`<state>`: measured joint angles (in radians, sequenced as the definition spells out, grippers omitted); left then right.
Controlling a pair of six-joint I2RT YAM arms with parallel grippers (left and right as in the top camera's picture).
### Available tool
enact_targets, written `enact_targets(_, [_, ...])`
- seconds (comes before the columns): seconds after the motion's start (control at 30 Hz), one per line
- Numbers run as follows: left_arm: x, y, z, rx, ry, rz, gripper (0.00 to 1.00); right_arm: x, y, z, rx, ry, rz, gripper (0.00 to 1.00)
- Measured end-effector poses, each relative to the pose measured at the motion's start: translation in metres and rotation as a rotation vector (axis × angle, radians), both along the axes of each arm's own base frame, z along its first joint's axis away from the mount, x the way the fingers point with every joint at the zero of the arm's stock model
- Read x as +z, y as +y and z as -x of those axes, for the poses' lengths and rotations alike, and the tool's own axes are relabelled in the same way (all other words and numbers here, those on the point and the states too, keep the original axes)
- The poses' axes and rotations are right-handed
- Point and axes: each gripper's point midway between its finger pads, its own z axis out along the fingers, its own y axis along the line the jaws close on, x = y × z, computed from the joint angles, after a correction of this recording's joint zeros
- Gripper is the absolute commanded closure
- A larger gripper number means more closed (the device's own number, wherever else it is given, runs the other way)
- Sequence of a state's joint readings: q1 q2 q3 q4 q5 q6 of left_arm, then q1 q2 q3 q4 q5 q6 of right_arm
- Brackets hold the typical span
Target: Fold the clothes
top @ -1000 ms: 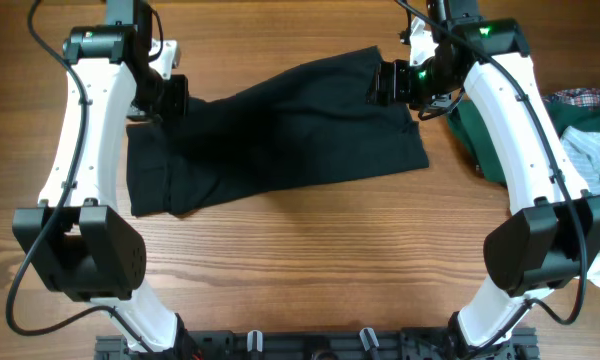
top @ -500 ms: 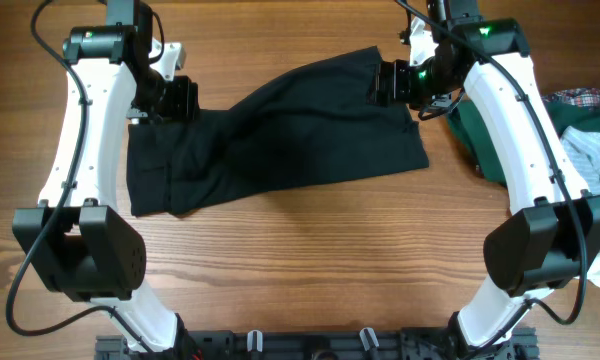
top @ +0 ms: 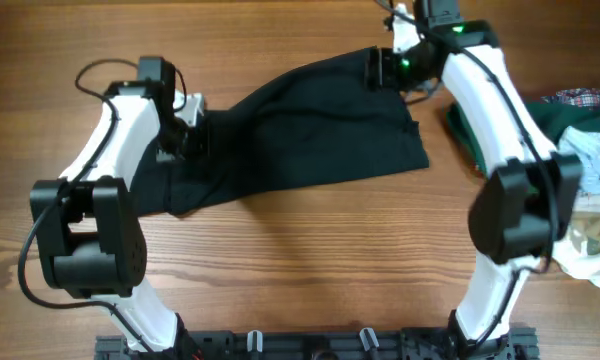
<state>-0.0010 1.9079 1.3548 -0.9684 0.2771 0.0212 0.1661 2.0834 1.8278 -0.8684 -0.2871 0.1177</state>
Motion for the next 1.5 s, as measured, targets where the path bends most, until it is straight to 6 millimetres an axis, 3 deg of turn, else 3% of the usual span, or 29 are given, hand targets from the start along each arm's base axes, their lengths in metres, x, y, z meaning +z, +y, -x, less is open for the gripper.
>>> enact_targets(0.1, [-0.011,0.0,0.011,0.01,0.036,0.003,0.96,-0.014,0.006,-0.038,-0.006,-0.11,-0.02,0.18])
enact_targets(0.23, [-0.015,0.0,0.017,0.015,0.055,0.003,0.96,-0.021,0.007,-0.066,-0.053,-0.188,-0.056,0.18])
enact_targets(0.33, [-0.015,0.0,0.017,0.019,0.056,0.003,0.96,-0.044,0.006,-0.076,-0.074,-0.177,-0.063,0.18])
enact_targets(0.47, [-0.015,0.0,0.017,0.022,0.058,0.004,0.96,-0.085,0.0,-0.074,-0.094,-0.106,-0.05,0.18])
enact_targets(0.63, [-0.015,0.0,0.015,0.026,0.052,0.004,0.96,-0.106,-0.005,-0.072,-0.104,-0.067,-0.043,0.23])
enact_targets(0.83, [-0.015,0.0,0.015,0.026,0.051,0.004,0.96,-0.11,-0.006,-0.075,-0.11,-0.076,-0.044,0.38])
enact_targets(0.9, [-0.015,0.0,0.015,0.026,0.051,0.004,0.96,-0.11,-0.003,-0.081,-0.093,-0.105,-0.05,0.6])
enact_targets(0.93, [-0.015,0.0,0.015,0.026,0.051,0.004,0.96,-0.11,-0.002,-0.082,-0.087,-0.114,-0.054,0.76])
enact_targets(1.03, [-0.015,-0.001,0.015,0.026,0.051,0.004,0.96,-0.116,0.0,-0.082,-0.071,-0.112,-0.059,0.94])
enact_targets(1.23, [-0.014,-0.001,0.011,0.026,0.033,0.007,0.96,-0.118,-0.001,-0.082,-0.063,-0.108,-0.065,0.96])
enact_targets(1.33, [-0.014,-0.001,0.008,0.026,0.022,0.008,0.96,-0.115,-0.012,-0.083,-0.081,-0.108,-0.065,0.96])
enact_targets(1.43, [-0.014,-0.001,0.008,0.026,0.021,0.007,0.96,-0.09,-0.033,-0.081,-0.097,-0.113,-0.074,0.96])
enact_targets(1.5, [-0.014,-0.001,0.007,0.026,0.018,0.008,0.96,-0.057,-0.044,-0.08,-0.099,-0.151,-0.078,0.96])
